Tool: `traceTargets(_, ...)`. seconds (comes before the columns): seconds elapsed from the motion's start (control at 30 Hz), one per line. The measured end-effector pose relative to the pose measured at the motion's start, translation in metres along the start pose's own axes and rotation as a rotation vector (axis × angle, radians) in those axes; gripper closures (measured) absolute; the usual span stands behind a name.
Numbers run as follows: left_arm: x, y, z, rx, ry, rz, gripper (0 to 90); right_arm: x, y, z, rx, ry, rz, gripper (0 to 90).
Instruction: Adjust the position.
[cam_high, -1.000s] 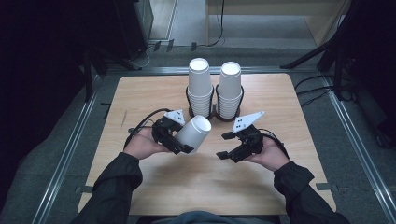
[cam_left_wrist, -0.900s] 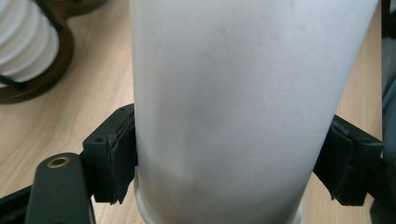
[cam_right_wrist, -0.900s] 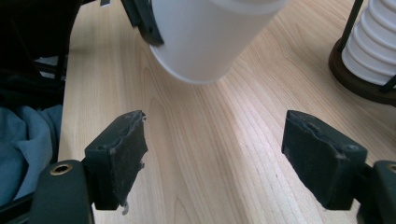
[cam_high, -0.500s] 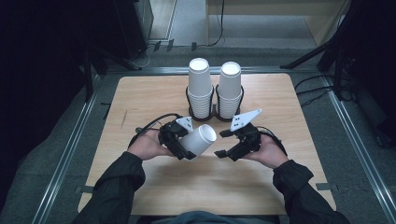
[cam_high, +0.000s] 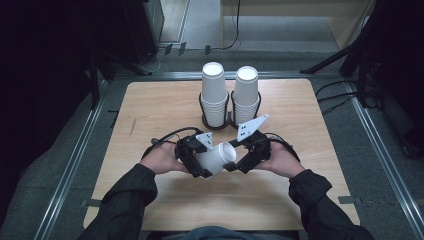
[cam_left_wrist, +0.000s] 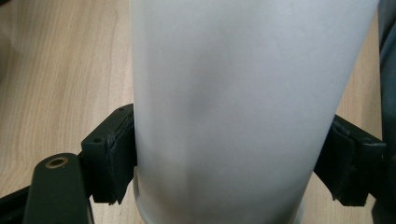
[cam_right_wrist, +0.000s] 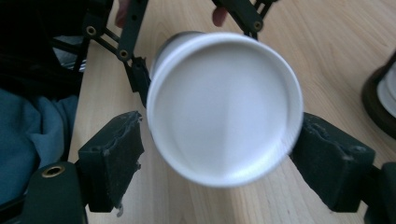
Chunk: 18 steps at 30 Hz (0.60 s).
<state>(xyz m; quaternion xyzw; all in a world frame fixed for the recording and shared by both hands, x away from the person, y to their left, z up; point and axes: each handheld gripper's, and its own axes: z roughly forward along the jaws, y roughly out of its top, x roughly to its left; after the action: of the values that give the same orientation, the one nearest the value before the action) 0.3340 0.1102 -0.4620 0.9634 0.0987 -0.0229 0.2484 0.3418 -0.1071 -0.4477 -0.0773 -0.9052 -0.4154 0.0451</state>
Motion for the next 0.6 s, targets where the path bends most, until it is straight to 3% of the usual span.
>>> traceTargets(0.2, -0.004, 0.003, 0.007, 0.025, 0.004, 0.037, 17.3, 0.002, 0.004, 0.006, 0.022, 0.014, 0.000, 17.5)
traceTargets(0.4, -0.005, 0.004, 0.010, 0.027, -0.014, 0.038, 17.0, 0.003, 0.003, 0.010, 0.043, 0.014, -0.015, 24.7)
traceTargets(0.6, -0.006, 0.003, 0.011, 0.030, -0.009, 0.053, 16.6, 0.003, 0.003, 0.010, 0.049, 0.017, -0.029, 26.4)
